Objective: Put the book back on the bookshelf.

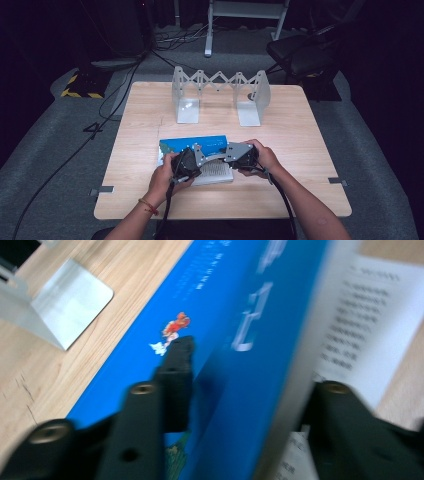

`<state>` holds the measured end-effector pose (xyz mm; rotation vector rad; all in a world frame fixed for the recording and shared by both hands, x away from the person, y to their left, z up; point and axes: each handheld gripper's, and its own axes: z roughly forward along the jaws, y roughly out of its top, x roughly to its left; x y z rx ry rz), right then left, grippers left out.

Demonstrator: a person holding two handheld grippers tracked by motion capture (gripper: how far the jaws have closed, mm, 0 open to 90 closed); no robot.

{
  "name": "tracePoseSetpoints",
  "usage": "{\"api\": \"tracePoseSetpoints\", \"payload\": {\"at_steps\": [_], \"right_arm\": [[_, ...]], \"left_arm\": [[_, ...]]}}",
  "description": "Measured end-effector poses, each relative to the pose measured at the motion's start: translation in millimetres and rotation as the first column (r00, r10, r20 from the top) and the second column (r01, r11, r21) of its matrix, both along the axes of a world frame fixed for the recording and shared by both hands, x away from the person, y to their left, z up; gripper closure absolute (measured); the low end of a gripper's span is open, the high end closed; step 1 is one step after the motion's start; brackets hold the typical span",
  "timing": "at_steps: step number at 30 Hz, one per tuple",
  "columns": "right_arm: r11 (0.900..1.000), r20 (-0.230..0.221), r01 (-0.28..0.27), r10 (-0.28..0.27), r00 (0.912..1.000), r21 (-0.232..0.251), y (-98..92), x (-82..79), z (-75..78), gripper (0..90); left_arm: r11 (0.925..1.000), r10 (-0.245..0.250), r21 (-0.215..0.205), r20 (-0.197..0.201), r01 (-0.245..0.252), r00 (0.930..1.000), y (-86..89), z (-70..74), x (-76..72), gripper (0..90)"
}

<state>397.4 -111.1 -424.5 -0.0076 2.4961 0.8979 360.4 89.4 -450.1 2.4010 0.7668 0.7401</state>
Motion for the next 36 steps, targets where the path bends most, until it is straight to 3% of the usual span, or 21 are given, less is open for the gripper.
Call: {"api": "tracePoseSetpoints", "payload": {"at_steps": [2,4,5,6,7,10,12,15,18,20,23,25,28,30,31,33,36], "right_arm": [[1.000,-0.005,0.004,-0.004,1.0000,0.001,0.9,-0.1,-0.8,68.7],[0.999,-0.056,0.026,-0.023,0.9982,0.046,-2.0,3.3,0.0,61.9],[0.990,-0.114,0.047,-0.032,0.9929,0.131,-8.8,8.5,2.1,53.2],[0.982,-0.140,0.066,-0.041,0.9893,0.180,-14.4,11.6,3.5,50.0],[0.982,-0.140,0.066,-0.041,0.9893,0.180,-14.4,11.6,3.5,50.0],[0.951,-0.191,0.148,-0.097,0.9768,0.273,-37.4,23.7,2.4,45.6],[0.939,-0.243,0.212,-0.146,0.9590,0.270,-53.1,34.2,-7.0,44.2],[0.943,-0.284,0.277,-0.218,0.9339,0.187,-61.0,47.7,-31.4,43.1],[0.954,-0.279,0.269,-0.224,0.9337,0.134,-56.6,52.8,-50.3,43.3],[0.958,-0.287,0.249,-0.202,0.9365,0.139,-52.9,54.8,-57.3,42.9],[0.951,-0.303,0.268,-0.213,0.9288,0.152,-51.2,60.1,-63.3,41.6],[0.945,-0.341,0.277,-0.206,0.9172,0.174,-52.9,62.1,-65.3,41.7],[0.949,-0.310,0.283,-0.230,0.9225,0.138,-51.0,62.0,-67.5,42.2],[0.946,-0.346,0.279,-0.210,0.9143,0.164,-51.8,62.2,-68.0,41.7],[0.947,-0.338,0.273,-0.203,0.9187,0.172,-51.4,61.4,-67.4,41.6],[0.939,-0.336,0.248,-0.159,0.9283,0.240,-55.2,57.3,-60.6,45.7],[0.922,-0.305,0.238,-0.142,0.9417,0.305,-65.1,53.7,-46.9,46.7]], "left_arm": [[0.9987,-0.021,0.047,0.037,0.019,0.9991,-2.8,-1.7,-3.3,65.5],[0.9989,-0.028,0.039,0.061,0.026,0.9978,-0.4,-0.5,-4.5,69.3],[0.9991,-0.029,0.032,0.068,0.027,0.9973,0.5,0.1,-4.5,70.8],[0.9990,-0.038,0.025,0.076,0.036,0.9964,3.0,1.9,-3.4,71.6],[0.9990,-0.038,0.025,0.076,0.036,0.9964,3.0,1.9,-3.4,72.3],[0.9992,-0.038,-0.010,0.094,0.039,0.9949,9.9,6.5,-4.0,73.4],[0.9971,-0.045,-0.056,0.097,0.051,0.9942,19.9,9.9,-4.3,73.6],[0.9938,-0.049,-0.094,0.113,0.060,0.9924,28.5,13.3,-6.0,73.8],[0.9917,-0.048,-0.112,0.127,0.062,0.9908,33.1,16.5,-7.5,74.0],[0.9885,-0.052,-0.135,0.125,0.068,0.9908,37.5,18.9,-7.1,74.1],[0.9839,-0.056,-0.161,0.131,0.077,0.9897,43.5,22.1,-7.4,74.1],[0.9822,-0.058,-0.169,0.139,0.081,0.9886,45.8,23.9,-7.8,74.2],[0.9782,-0.058,-0.189,0.146,0.085,0.9876,47.4,27.0,-8.2,74.2],[0.9751,-0.065,-0.201,0.146,0.094,0.9871,47.9,28.7,-8.5,74.2],[0.9718,-0.069,-0.215,0.137,0.097,0.9882,47.3,29.8,-7.7,74.1],[0.9704,-0.080,-0.215,0.149,0.111,0.9856,44.7,31.0,-7.8,74.1],[0.9513,-0.089,-0.281,0.144,0.127,0.9856,43.7,33.6,-5.0,74.1]]}}
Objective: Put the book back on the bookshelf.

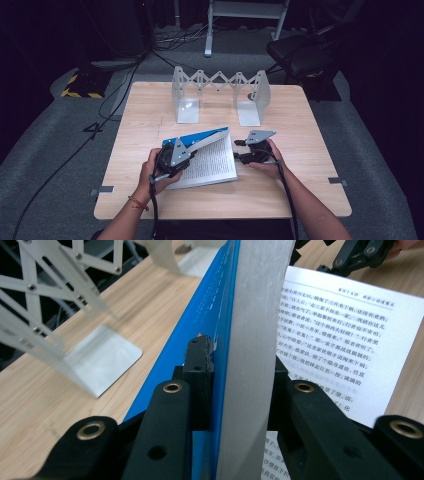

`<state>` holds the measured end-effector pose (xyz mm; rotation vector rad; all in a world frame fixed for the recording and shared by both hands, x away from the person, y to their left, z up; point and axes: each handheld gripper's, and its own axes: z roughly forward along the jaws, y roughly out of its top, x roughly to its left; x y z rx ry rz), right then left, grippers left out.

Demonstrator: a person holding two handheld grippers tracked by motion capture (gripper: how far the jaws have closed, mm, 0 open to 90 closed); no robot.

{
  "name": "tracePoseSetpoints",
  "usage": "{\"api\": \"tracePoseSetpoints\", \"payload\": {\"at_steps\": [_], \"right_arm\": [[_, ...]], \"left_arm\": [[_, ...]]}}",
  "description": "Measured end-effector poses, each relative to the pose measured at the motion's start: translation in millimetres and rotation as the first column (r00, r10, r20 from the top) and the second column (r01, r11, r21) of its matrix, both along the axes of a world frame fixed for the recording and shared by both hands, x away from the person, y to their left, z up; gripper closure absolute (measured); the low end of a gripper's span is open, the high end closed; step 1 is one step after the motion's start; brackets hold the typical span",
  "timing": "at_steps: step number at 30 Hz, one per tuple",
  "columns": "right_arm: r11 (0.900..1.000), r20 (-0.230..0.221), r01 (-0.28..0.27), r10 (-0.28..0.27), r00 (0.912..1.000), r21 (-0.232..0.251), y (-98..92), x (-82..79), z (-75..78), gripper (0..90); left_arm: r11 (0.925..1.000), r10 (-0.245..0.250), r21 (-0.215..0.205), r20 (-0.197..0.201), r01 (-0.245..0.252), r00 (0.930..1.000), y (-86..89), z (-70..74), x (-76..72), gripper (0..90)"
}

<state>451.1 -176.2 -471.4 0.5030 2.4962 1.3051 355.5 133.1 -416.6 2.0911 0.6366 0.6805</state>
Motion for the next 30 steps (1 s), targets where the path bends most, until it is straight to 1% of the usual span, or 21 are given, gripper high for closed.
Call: {"api": "tracePoseSetpoints", "payload": {"at_steps": [1,2,4,5,6,7,9,11,13,14,15,17,19,21,22,23,24,27,28,29,30], "right_arm": [[1.000,0.007,-0.004,0.003,1.0000,0.027,-4.4,-1.6,6.7,47.9],[0.999,0.013,-0.002,0.002,0.9999,0.051,-7.8,-2.6,11.8,47.9],[0.992,0.025,0.004,-0.007,0.9997,0.128,-17.4,-5.4,27.1,48.9],[0.989,0.027,0.007,-0.012,0.9996,0.148,-20.3,-6.4,33.0,48.9],[0.989,0.042,0.015,-0.021,0.9989,0.148,-21.3,-7.8,38.1,48.9],[0.990,0.061,0.017,-0.026,0.9978,0.137,-21.3,-9.7,42.4,48.9],[0.992,0.080,0.034,-0.044,0.9958,0.125,-21.3,-11.6,47.4,49.1],[0.989,0.073,0.055,-0.066,0.9952,0.141,-21.9,-11.3,50.2,49.3],[0.987,0.079,0.056,-0.069,0.9945,0.151,-20.3,-11.9,51.3,49.4],[0.983,0.069,0.058,-0.071,0.9951,0.176,-18.4,-11.8,52.1,49.4],[0.979,0.059,0.056,-0.069,0.9959,0.197,-15.4,-12.0,54.1,49.4],[0.977,0.076,0.049,-0.066,0.9949,0.205,-9.6,-14.6,58.6,50.9],[0.978,0.092,0.034,-0.054,0.9943,0.205,-2.2,-17.7,64.9,51.2],[0.979,0.103,0.020,-0.041,0.9938,0.202,4.9,-19.6,71.2,51.2],[0.979,0.103,0.014,-0.036,0.9940,0.201,8.1,-20.6,73.9,51.2],[0.980,0.113,0.007,-0.031,0.9931,0.201,12.4,-22.1,77.2,53.0],[0.980,0.115,0.002,-0.025,0.9930,0.199,14.1,-22.4,78.6,53.4],[0.982,0.127,0.007,-0.032,0.9914,0.191,16.9,-21.8,81.3,53.6],[0.980,0.121,0.021,-0.046,0.9916,0.198,16.6,-19.4,81.6,55.1],[0.980,0.121,0.021,-0.046,0.9916,0.198,16.6,-19.4,81.6,55.1],[0.973,0.115,0.030,-0.058,0.9917,0.231,13.6,-17.2,81.8,58.8]], "left_arm": [[0.9999,-0.009,-0.010,0.000,0.009,1.0000,-0.2,1.3,1.1,74.1],[0.9988,-0.024,-0.044,-0.003,0.024,0.9997,-2.3,2.2,2.3,74.1],[0.9955,-0.056,-0.077,-0.008,0.055,0.9984,-7.5,3.4,3.8,73.9],[0.9934,-0.073,-0.090,-0.014,0.072,0.9972,-10.5,4.0,4.6,73.6],[0.9916,-0.085,-0.100,-0.016,0.083,0.9962,-13.3,4.8,5.9,73.3],[0.9901,-0.089,-0.111,-0.020,0.086,0.9959,-15.6,5.2,6.8,73.3],[0.9877,-0.097,-0.127,-0.039,0.092,0.9945,-20.8,5.6,8.8,72.9],[0.9871,-0.101,-0.130,-0.051,0.094,0.9935,-22.9,4.3,8.3,72.5],[0.9853,-0.101,-0.145,-0.068,0.090,0.9925,-20.0,2.8,5.5,71.8],[0.9850,-0.101,-0.149,-0.089,0.087,0.9909,-18.2,2.6,3.4,71.8],[0.9856,-0.104,-0.144,-0.103,0.088,0.9892,-17.1,2.7,2.3,71.0],[0.9895,-0.095,-0.118,-0.097,0.083,0.9908,-14.7,2.2,-4.2,70.3],[0.9874,-0.094,-0.134,-0.079,0.083,0.9924,-6.9,0.0,-8.6,70.3],[0.9795,-0.099,-0.183,-0.071,0.084,0.9926,0.9,-4.4,-11.1,70.6],[0.9775,-0.101,-0.192,-0.063,0.088,0.9928,2.9,-5.9,-11.9,70.5],[0.9718,-0.106,-0.217,-0.056,0.091,0.9928,5.6,-8.9,-12.7,70.5],[0.9687,-0.108,-0.230,-0.053,0.093,0.9927,6.7,-9.9,-12.2,70.5],[0.9651,-0.121,-0.240,-0.050,0.106,0.9914,7.2,-10.0,-9.4,70.5],[0.9569,-0.136,-0.266,-0.052,0.118,0.9893,5.1,-10.2,-5.1,70.1],[0.9569,-0.136,-0.266,-0.052,0.118,0.9893,5.1,-10.2,-5.1,70.1],[0.9530,-0.151,-0.272,-0.045,0.133,0.9875,-0.1,-9.4,-1.1,70.1]]}}
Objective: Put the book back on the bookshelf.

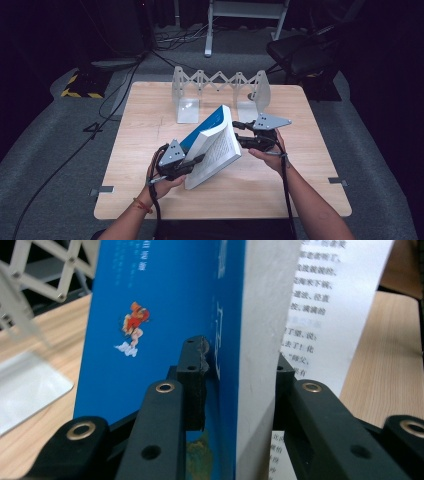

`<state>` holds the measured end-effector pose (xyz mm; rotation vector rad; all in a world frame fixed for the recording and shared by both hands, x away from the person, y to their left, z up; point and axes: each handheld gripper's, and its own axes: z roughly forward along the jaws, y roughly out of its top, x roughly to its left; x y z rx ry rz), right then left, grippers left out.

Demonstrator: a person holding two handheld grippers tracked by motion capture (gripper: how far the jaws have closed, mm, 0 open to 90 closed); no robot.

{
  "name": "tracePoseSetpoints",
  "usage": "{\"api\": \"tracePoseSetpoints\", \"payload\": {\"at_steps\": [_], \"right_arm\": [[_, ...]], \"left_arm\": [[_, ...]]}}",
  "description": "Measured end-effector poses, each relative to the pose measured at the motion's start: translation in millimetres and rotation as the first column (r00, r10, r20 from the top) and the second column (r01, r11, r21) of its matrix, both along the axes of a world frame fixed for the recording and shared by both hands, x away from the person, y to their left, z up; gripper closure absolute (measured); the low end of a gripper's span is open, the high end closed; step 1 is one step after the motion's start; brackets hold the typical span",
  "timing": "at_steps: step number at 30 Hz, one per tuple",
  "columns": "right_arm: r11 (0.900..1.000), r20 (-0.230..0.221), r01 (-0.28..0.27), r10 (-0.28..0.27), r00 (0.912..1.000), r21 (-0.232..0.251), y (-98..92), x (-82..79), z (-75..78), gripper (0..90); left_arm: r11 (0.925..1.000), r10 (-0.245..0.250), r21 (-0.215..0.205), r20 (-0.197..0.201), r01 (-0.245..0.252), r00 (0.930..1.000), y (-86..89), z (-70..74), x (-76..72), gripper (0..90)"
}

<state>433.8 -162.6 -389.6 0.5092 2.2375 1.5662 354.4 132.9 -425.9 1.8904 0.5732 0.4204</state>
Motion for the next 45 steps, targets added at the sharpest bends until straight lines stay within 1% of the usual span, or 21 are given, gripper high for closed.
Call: {"api": "tracePoseSetpoints", "payload": {"at_steps": [1,3,4,6,10,12,16,17,19,22,25,28,30,31,34,35,37,39,41,43,45], "right_arm": [[1.000,0.000,0.000,0.000,1.0000,0.000,0.0,0.0,0.0,58.8],[0.999,0.007,0.010,-0.010,0.9999,0.051,-8.9,2.6,6.7,61.6],[0.999,0.007,0.010,-0.010,0.9999,0.051,-8.9,2.6,6.7,61.6],[0.997,0.020,0.013,-0.015,0.9997,0.071,-15.1,2.3,13.6,63.4],[0.998,0.034,0.030,-0.032,0.9989,0.050,-28.0,0.5,23.7,65.7],[0.999,0.039,0.030,-0.031,0.9988,0.041,-33.2,-3.5,24.3,66.2],[0.999,0.058,-0.037,0.036,0.9977,0.015,-28.2,-20.4,23.8,60.5],[0.998,0.066,-0.055,0.056,0.9963,-0.019,-22.4,-27.3,22.0,56.4],[0.997,0.077,-0.065,0.068,0.9947,-0.040,-17.3,-32.6,20.0,55.7],[0.995,0.077,-0.083,0.087,0.9932,-0.055,-6.1,-41.7,16.6,52.7],[0.992,0.068,-0.099,0.105,0.9922,-0.079,4.9,-45.2,10.5,50.1],[0.990,0.052,-0.112,0.116,0.9918,-0.083,10.9,-45.8,5.4,49.0],[0.990,0.045,-0.112,0.116,0.9922,-0.089,13.3,-45.3,2.8,48.7],[0.989,0.045,-0.110,0.115,0.9924,-0.094,14.1,-44.9,1.7,47.9],[0.988,0.043,-0.111,0.116,0.9923,-0.103,16.2,-44.4,-1.6,47.1],[0.988,0.043,-0.111,0.116,0.9923,-0.103,16.2,-44.4,-1.6,47.1],[0.989,0.042,-0.106,0.111,0.9929,-0.107,18.3,-44.7,-1.8,46.4],[0.988,0.054,-0.102,0.109,0.9926,-0.115,20.7,-44.6,-1.2,44.7],[0.988,0.054,-0.097,0.104,0.9931,-0.124,23.3,-44.9,-0.2,44.0],[0.989,0.064,-0.078,0.086,0.9942,-0.125,27.4,-44.0,1.0,41.6],[0.990,0.063,-0.075,0.082,0.9946,-0.118,29.5,-42.9,0.7,40.1]], "left_arm": [[1.0000,0.000,0.000,0.000,0.000,1.0000,0.0,0.0,0.0,69.9],[0.9994,-0.031,-0.015,0.012,0.031,0.9995,-13.5,2.2,7.4,69.9],[0.9994,-0.031,-0.015,0.012,0.031,0.9995,-13.5,2.2,7.4,69.6],[0.9968,-0.058,-0.056,0.000,0.057,0.9983,-25.5,1.3,14.3,69.6],[0.9949,-0.075,-0.067,0.011,0.075,0.9971,-40.2,-1.1,20.1,69.7],[0.9940,-0.081,-0.073,0.015,0.082,0.9966,-39.5,-1.2,20.9,68.9],[0.9979,-0.057,-0.029,0.033,0.058,0.9978,-33.1,1.0,15.2,65.7],[0.9985,-0.050,-0.021,0.035,0.051,0.9981,-31.5,1.1,14.0,64.3],[0.9992,-0.039,0.013,0.037,0.038,0.9986,-27.0,1.4,10.6,63.3],[0.9989,-0.033,0.036,0.052,0.031,0.9981,-21.8,4.9,4.9,60.8],[0.9959,-0.050,0.079,0.077,0.044,0.9958,-18.4,10.8,-4.2,51.4],[0.9917,-0.062,0.117,0.077,0.053,0.9951,-15.1,10.9,-11.7,42.1],[0.9907,-0.065,0.123,0.049,0.058,0.9967,-15.2,8.2,-15.9,37.7],[0.9867,-0.075,0.148,0.041,0.068,0.9964,-18.3,6.2,-18.9,32.0],[0.9827,-0.079,0.172,0.048,0.070,0.9957,-24.5,4.2,-23.1,21.3],[0.9833,-0.075,0.169,0.040,0.068,0.9963,-27.8,3.8,-23.4,21.3],[0.9890,-0.048,0.141,0.032,0.043,0.9983,-34.5,3.0,-22.0,18.8],[0.9897,0.007,0.143,0.036,-0.012,0.9993,-41.9,1.4,-20.8,15.7],[0.9841,0.056,0.165,0.065,-0.066,0.9963,-48.0,-0.9,-21.3,15.1],[0.9761,0.128,0.166,0.084,-0.141,0.9882,-54.3,-6.2,-21.7,15.4],[0.9737,0.140,0.170,0.082,-0.152,0.9868,-55.9,-7.6,-20.8,15.4]]}}
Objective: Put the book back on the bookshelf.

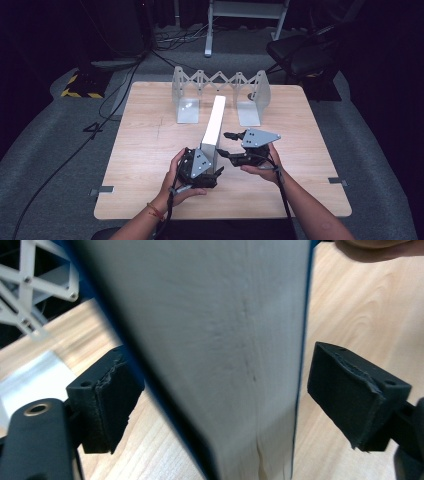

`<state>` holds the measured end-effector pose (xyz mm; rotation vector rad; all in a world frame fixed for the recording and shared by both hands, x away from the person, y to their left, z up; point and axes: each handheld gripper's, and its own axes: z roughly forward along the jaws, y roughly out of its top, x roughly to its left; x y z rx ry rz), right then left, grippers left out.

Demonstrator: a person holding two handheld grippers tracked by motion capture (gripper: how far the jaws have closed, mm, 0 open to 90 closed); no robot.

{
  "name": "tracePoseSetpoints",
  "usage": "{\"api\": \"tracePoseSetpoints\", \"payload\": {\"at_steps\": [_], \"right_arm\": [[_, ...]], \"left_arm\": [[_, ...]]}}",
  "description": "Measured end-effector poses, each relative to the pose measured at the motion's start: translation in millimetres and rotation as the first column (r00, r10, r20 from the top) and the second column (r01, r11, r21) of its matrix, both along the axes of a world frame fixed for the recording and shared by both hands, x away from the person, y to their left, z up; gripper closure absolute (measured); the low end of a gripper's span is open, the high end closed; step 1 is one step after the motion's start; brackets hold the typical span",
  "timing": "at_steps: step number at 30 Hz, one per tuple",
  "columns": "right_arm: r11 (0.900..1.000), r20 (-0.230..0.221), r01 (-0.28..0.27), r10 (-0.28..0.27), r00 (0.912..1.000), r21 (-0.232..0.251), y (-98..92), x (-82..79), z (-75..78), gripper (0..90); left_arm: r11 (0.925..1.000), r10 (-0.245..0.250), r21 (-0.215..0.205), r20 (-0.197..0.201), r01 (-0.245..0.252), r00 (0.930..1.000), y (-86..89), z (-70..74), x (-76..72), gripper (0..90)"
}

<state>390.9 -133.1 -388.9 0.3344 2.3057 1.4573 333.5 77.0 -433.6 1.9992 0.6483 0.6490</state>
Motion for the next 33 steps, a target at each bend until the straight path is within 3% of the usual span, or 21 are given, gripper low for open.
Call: {"api": "tracePoseSetpoints", "payload": {"at_steps": [5,9,14,18,21,23,26,29,33], "right_arm": [[1.000,-0.019,0.002,-0.001,0.9998,0.012,2.3,1.6,-1.0,39.9],[1.000,-0.017,0.006,-0.006,0.9998,0.009,4.3,1.6,-0.8,39.4],[1.000,0.006,0.024,-0.024,0.9997,0.003,5.5,-0.2,1.3,40.3],[0.998,0.006,0.049,-0.049,0.9988,0.031,-10.0,3.3,4.4,39.3],[0.996,-0.007,0.074,-0.073,0.9973,0.043,-30.2,10.0,5.8,37.7],[0.996,-0.009,0.087,-0.087,0.9961,0.017,-42.1,13.5,3.8,36.0],[0.994,-0.045,0.105,-0.104,0.9936,0.012,-60.6,19.2,-2.6,34.9],[0.996,-0.075,0.085,-0.084,0.9937,0.021,-74.2,22.0,-8.9,34.2],[1.000,-0.097,-0.003,0.006,0.9953,0.026,-77.0,19.4,-13.3,33.1]], "left_arm": [[0.9959,0.075,-0.052,0.021,-0.074,0.9970,-2.4,-4.5,0.9,20.1],[0.9851,0.147,-0.093,0.015,-0.145,0.9891,-2.7,-6.2,2.3,33.7],[0.9826,0.137,-0.124,-0.024,-0.139,0.9903,4.1,-6.7,4.4,43.7],[0.9815,0.131,-0.133,-0.052,-0.137,0.9899,17.5,-5.3,7.5,56.7],[0.9867,0.075,-0.139,-0.068,-0.084,0.9948,26.2,-4.2,10.5,59.5],[0.9897,0.023,-0.139,-0.073,-0.033,0.9971,31.0,-3.6,10.7,59.7],[0.9861,-0.073,-0.156,-0.092,0.058,0.9931,39.0,-3.1,10.6,60.0],[0.9779,-0.170,-0.140,-0.095,0.156,0.9809,47.0,-1.4,7.5,60.0],[0.9572,-0.280,-0.110,-0.113,0.268,0.9535,59.7,2.7,1.7,59.6]]}}
